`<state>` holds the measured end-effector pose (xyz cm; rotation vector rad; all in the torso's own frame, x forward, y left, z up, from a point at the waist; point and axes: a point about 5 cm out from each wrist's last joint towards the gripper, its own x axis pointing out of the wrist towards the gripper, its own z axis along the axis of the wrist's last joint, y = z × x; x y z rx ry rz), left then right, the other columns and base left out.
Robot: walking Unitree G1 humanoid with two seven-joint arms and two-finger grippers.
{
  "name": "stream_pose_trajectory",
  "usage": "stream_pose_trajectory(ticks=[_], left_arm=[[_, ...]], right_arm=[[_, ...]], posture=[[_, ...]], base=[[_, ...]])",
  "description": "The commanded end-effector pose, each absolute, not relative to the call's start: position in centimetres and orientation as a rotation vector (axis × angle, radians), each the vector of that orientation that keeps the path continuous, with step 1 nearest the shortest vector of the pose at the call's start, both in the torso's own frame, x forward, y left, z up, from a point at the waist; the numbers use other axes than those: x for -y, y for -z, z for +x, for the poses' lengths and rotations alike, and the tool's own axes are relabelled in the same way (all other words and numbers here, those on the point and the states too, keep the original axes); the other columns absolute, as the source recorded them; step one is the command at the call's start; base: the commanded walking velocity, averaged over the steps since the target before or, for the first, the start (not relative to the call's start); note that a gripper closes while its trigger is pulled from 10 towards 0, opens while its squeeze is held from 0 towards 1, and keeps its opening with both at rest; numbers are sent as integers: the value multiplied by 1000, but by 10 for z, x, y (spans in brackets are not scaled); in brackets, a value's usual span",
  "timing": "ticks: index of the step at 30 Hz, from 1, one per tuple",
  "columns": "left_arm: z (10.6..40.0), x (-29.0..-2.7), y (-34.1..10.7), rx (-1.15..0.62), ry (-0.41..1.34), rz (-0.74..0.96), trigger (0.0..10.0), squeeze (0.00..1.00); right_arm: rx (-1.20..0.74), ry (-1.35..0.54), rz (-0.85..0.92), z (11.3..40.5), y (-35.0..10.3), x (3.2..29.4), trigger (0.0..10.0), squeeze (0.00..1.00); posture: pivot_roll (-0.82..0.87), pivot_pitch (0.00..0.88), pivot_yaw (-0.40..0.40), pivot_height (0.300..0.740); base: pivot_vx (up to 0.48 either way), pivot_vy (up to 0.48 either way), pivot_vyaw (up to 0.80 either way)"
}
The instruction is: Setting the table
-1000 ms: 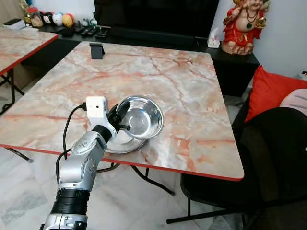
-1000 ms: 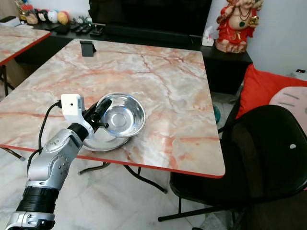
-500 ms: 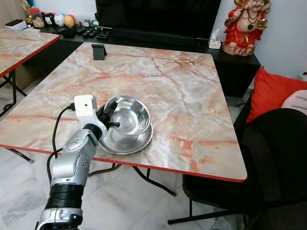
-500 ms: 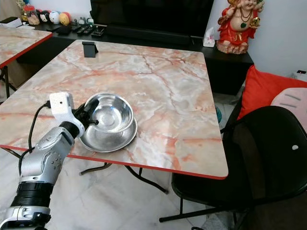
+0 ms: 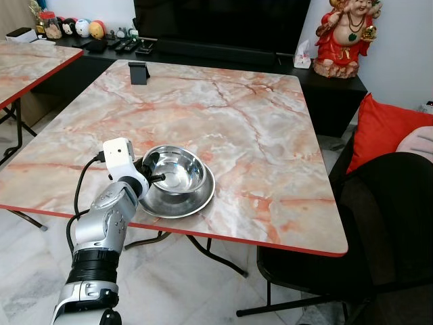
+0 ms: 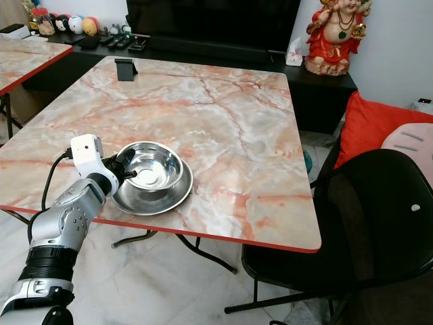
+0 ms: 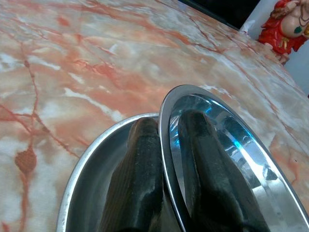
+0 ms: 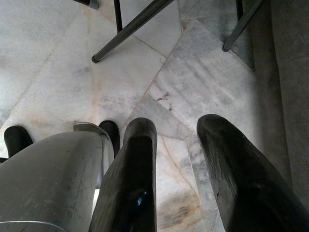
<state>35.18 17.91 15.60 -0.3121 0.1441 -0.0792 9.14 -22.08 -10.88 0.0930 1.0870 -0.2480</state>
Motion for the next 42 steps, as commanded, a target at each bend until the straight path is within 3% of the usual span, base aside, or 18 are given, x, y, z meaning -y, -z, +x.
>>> stream_pose_trajectory(ticks=[1,19,42], left_arm=[[354,-174,-157,-157,85,-311,10000,0],[362,-159,-148,-182,61,-256,10000,0],[359,-170,-143,-219,31,-196,10000,0]], right_arm=[[-1093,251,99,90,109,221,10000,0],[-1089,256,109,91,109,220,10000,0],[-1088,252,104,92,109,221,10000,0]], posture=[[122,0,-70,728],[108,0,-63,728],[120,0,-72,728]], base=[[0,0,0],[0,0,0],[0,0,0]])
